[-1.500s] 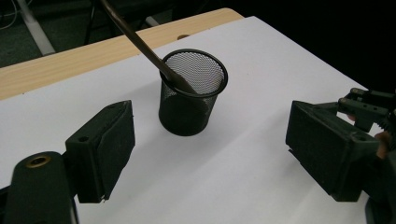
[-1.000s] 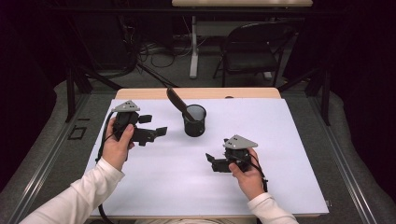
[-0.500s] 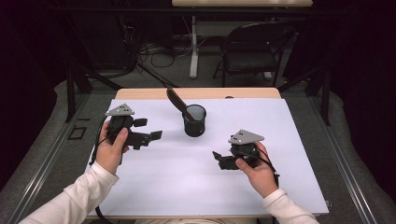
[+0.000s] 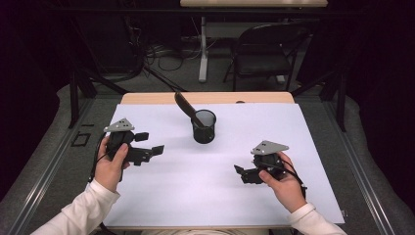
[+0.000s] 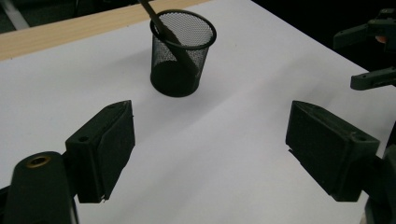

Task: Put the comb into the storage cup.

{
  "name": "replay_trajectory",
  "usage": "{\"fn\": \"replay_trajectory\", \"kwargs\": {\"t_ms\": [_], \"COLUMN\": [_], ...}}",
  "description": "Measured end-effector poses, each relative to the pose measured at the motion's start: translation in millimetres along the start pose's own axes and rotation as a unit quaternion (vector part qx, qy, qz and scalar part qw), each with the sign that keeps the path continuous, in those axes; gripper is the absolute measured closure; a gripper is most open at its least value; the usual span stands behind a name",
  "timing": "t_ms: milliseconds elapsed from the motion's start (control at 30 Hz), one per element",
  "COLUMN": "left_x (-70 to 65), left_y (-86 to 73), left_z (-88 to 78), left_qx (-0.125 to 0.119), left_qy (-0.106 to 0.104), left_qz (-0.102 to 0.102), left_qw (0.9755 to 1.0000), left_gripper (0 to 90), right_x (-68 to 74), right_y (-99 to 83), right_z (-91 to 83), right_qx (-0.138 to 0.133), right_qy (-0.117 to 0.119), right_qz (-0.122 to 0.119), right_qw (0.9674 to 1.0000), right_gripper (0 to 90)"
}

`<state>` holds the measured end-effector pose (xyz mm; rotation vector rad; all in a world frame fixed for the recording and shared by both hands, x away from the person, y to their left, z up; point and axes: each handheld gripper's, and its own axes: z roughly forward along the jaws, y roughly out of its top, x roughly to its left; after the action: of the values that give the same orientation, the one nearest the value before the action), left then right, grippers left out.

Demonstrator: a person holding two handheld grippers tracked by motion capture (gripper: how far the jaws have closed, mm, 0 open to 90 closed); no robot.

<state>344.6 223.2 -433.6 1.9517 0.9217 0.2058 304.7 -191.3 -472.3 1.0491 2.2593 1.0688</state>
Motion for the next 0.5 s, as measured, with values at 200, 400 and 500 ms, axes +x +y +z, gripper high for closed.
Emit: {"fn": "replay_trajectory", "kwargs": {"t_ms": [200, 400, 500], "left_x": [6.2, 13.7, 18.5], "left_y": [-20.1, -38.0, -46.3], "left_z": [0.5, 1.0, -0.7], "left_qx": [-0.007, -0.012, -0.018], "left_qy": [0.011, 0.030, 0.048], "left_qz": [-0.014, -0.028, -0.035], "left_qw": [0.9998, 0.9991, 0.9981], "left_gripper": [16.1, 16.1, 16.1], "right_x": [-6.2, -12.4, -16.4], "right_y": [-12.8, -26.6, -34.0], "right_z": [-5.8, -7.6, -8.3], "right_qx": [0.003, 0.005, 0.004], "right_qy": [-0.015, -0.039, -0.050], "right_qz": [0.003, 0.008, 0.014], "right_qw": [0.9999, 0.9992, 0.9986], "right_gripper": [14.1, 14.0, 13.9]}}
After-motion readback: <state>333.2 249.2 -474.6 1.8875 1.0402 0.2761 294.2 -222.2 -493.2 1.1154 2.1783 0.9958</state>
